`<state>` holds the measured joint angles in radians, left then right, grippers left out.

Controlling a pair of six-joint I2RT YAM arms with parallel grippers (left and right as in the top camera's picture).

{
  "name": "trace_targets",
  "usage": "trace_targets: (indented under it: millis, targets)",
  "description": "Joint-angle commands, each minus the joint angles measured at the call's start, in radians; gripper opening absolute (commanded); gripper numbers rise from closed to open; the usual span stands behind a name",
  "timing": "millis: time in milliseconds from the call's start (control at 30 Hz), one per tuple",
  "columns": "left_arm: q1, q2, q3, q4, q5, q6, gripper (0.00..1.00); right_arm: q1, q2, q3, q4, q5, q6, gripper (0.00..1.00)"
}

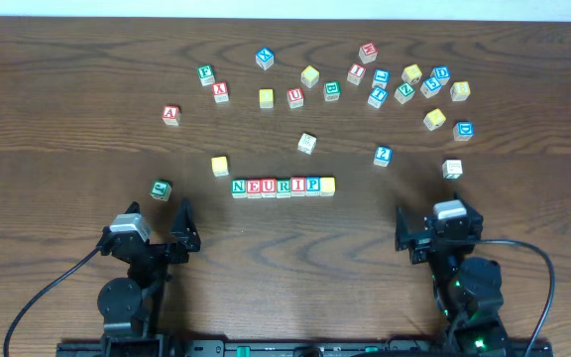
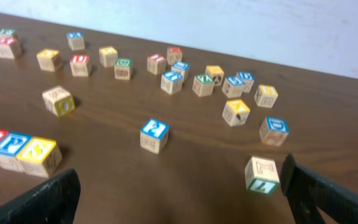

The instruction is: Spell out NEURIPS

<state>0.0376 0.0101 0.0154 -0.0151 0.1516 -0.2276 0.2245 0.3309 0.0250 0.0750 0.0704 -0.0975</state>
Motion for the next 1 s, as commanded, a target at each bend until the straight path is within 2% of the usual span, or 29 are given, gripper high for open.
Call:
trace_targets:
  millis: [0, 100, 233, 533, 967]
  targets:
    - [0.003, -0.006, -0.011, -0.043, 0.023, 0.017, 0.94, -0.023, -0.055, -0.019, -0.059, -0.040, -0.036, 0.99]
    - [0.003, -0.006, -0.011, -0.043, 0.023, 0.017, 0.94, -0.048, -0.106, -0.019, -0.159, -0.051, -0.043, 0.99]
    - [0.003, -0.006, -0.011, -0.043, 0.023, 0.017, 0.94, -0.087, -0.167, -0.019, -0.153, -0.055, -0.093, 0.99]
    - [0.003, -0.006, -0.011, -0.043, 0.023, 0.017, 0.94, -0.140, -0.322, -0.019, -0.154, -0.055, -0.095, 0.99]
    - [0.003, -0.006, -0.011, -0.043, 0.023, 0.017, 0.94, -0.141, -0.325, -0.019, -0.150, -0.055, -0.087, 0.99]
